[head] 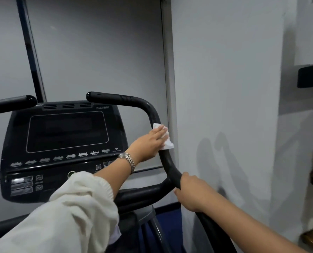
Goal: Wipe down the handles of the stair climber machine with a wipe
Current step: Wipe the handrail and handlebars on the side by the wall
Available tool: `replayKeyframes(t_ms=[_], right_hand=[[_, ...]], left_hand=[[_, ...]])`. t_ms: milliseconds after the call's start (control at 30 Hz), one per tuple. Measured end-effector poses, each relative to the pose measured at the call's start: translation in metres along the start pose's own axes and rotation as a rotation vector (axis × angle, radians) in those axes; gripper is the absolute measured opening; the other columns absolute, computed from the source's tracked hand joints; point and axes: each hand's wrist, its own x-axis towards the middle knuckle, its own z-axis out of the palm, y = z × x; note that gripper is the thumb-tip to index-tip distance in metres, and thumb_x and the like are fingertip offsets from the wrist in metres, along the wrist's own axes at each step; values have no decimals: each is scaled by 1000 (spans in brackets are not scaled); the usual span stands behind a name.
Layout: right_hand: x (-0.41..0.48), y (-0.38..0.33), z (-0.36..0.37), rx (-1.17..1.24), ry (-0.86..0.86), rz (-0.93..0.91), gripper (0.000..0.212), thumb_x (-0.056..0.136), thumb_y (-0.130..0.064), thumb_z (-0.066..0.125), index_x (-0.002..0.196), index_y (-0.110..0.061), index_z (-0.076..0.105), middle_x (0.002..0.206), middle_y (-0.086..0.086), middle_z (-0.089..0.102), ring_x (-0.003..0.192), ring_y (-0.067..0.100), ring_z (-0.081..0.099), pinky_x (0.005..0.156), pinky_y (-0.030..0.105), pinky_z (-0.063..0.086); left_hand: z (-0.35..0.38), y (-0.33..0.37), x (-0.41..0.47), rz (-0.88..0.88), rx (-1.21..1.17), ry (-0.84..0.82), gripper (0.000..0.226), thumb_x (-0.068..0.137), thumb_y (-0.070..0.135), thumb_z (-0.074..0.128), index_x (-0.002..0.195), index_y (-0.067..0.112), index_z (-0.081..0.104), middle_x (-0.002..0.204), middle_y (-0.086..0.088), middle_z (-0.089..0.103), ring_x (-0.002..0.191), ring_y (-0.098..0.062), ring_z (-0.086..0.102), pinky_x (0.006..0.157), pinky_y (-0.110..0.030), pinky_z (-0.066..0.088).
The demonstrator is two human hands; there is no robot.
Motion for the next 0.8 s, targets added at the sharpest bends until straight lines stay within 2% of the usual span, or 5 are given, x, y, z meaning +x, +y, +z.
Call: replayKeyframes(t_ms=[267, 367, 533, 667, 800], right_hand=[[4, -7, -7, -68, -32, -15, 38, 96, -33, 47, 124, -9, 43, 117, 10, 58, 101, 26, 60, 74, 29, 45], [6, -7, -7, -49, -45, -5, 37, 96, -33, 48, 124, -10, 43, 114, 8, 58, 94, 23, 59, 72, 29, 45], [8, -7, -6, -49, -47, 4, 35, 96, -35, 48, 122, -11, 44, 110, 6, 59, 84, 19, 55, 69, 28, 44], [10, -8, -6, -45, -53, 6, 34, 96, -33, 48, 122, -12, 45, 102, 4, 57, 82, 19, 55, 68, 27, 43], [11, -11, -7, -77, -43, 13, 39, 96, -34, 47, 125, -8, 42, 115, 8, 58, 82, 20, 51, 69, 27, 40]], left_hand=[[-7, -3, -3, 63, 9, -15, 49, 101, 24, 38, 146, 4, 30, 157, -13, 18, 146, -28, 9, 115, -44, 28], [-6, 1, -2, -14, -4, 3, 52, 102, 26, 32, 147, 3, 24, 158, -14, 12, 147, -27, 4, 116, -42, 24], [4, -2, -11, 182, 58, -24, 50, 101, 22, 27, 147, 1, 23, 156, -15, 19, 146, -27, 11, 118, -42, 21], [-7, -4, 2, -16, 10, 64, 50, 103, 20, 29, 148, 2, 16, 158, -10, 12, 147, -21, 3, 118, -32, 9], [1, 9, -11, 108, 11, 13, 49, 101, 19, 28, 146, -2, 25, 155, -15, 22, 146, -26, 12, 118, -40, 20]])
